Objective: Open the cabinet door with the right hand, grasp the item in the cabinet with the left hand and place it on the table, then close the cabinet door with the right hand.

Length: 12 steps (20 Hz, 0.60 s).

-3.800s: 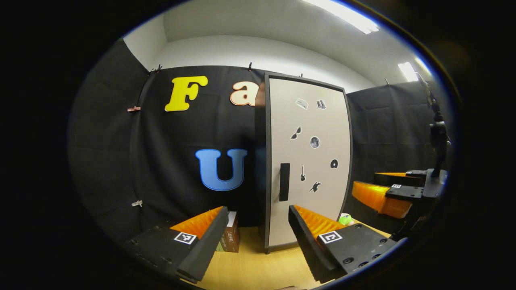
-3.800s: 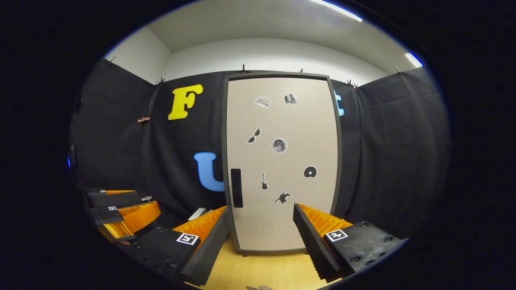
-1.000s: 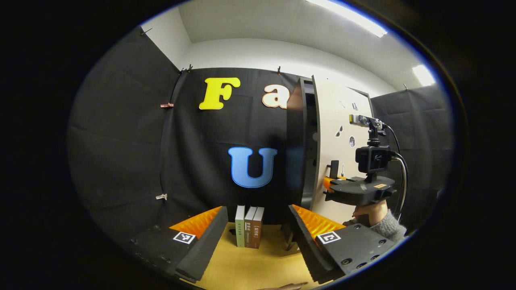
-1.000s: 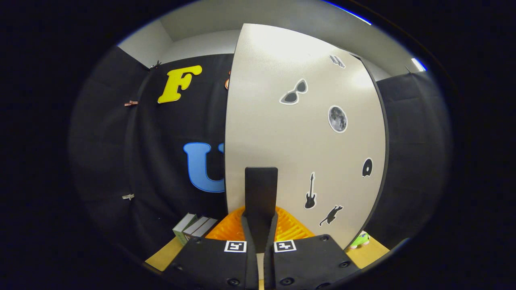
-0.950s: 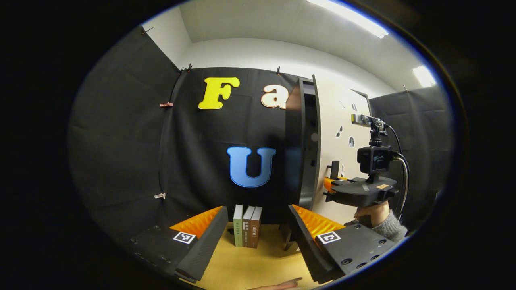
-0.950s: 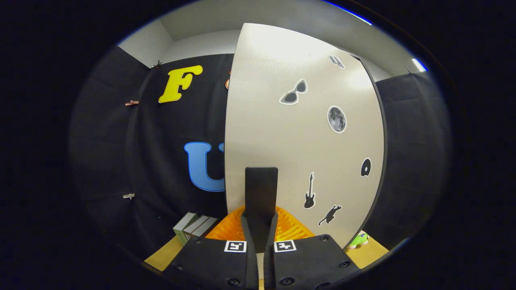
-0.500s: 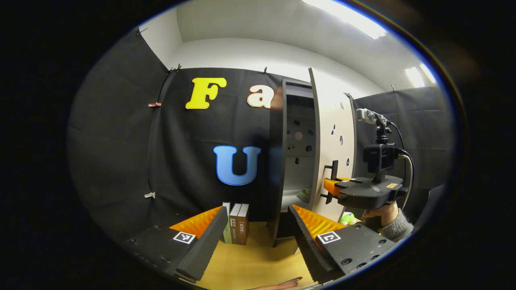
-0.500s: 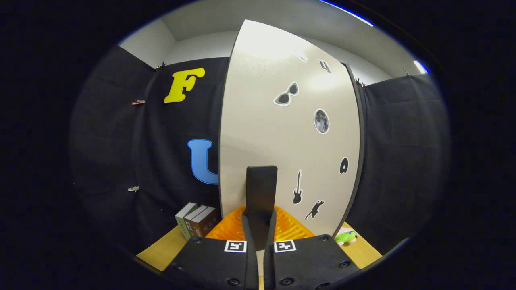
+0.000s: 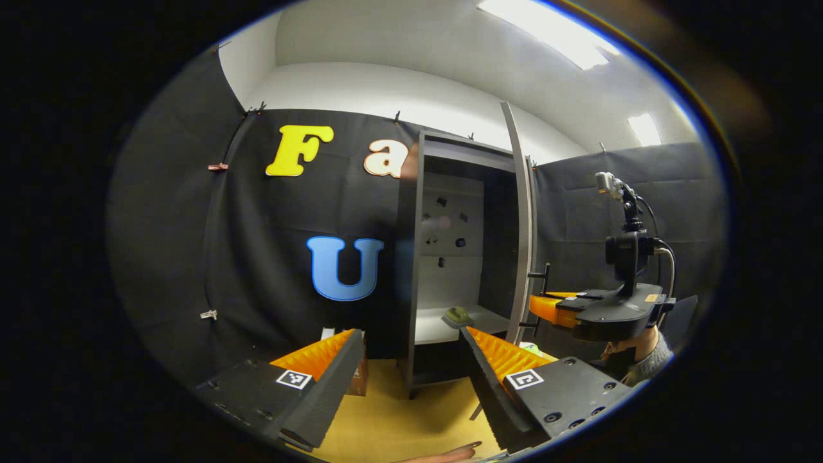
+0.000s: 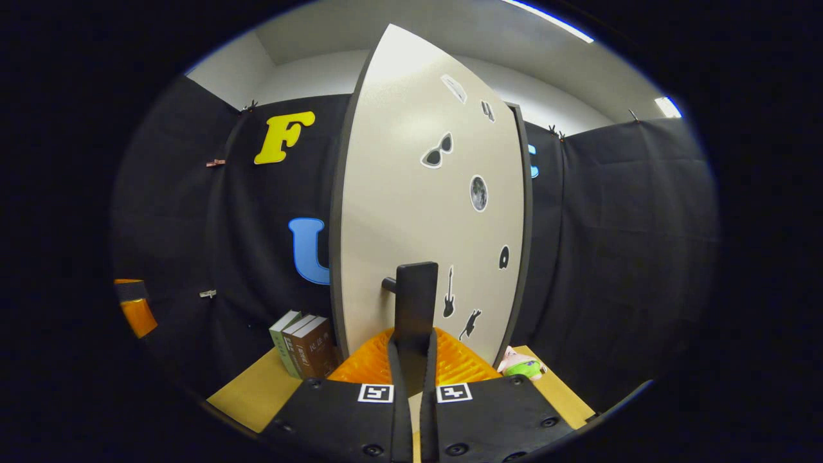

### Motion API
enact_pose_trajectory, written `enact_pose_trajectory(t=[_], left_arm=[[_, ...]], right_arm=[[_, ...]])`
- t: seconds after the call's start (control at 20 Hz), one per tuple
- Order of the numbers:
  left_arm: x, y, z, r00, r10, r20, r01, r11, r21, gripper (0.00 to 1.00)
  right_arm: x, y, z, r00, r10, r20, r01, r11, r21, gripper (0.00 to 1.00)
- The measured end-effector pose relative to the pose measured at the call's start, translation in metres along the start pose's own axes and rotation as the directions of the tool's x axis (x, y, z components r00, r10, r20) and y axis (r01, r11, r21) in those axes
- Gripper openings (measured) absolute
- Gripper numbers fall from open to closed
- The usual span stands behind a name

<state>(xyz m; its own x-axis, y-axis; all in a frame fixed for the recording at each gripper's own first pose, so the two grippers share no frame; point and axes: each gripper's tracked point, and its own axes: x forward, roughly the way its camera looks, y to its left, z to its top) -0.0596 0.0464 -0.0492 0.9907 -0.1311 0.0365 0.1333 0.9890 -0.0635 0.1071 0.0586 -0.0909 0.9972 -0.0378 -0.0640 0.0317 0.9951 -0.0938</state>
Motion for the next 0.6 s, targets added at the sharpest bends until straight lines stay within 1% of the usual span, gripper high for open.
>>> enact_pose_trajectory(t=[0.15,0.35,0.6], left_arm=[[0.009,-0.020,-0.004,0.999,-0.049,-0.003,0.049,0.999,0.015,0.94],[0.025,-0.050,-0.010,0.995,-0.101,-0.024,0.102,0.995,0.020,0.94],[0.055,-0.104,-0.006,0.985,-0.175,-0.013,0.175,0.985,0.001,0.94]], right_arm=[[-0.014,-0.022,-0.002,1.000,-0.025,0.003,0.025,1.000,0.011,0.09],[-0.026,-0.054,-0.002,0.999,-0.041,-0.001,0.041,0.997,0.062,0.08],[-0.037,-0.090,-0.004,0.999,-0.035,0.006,0.035,0.999,0.013,0.08]])
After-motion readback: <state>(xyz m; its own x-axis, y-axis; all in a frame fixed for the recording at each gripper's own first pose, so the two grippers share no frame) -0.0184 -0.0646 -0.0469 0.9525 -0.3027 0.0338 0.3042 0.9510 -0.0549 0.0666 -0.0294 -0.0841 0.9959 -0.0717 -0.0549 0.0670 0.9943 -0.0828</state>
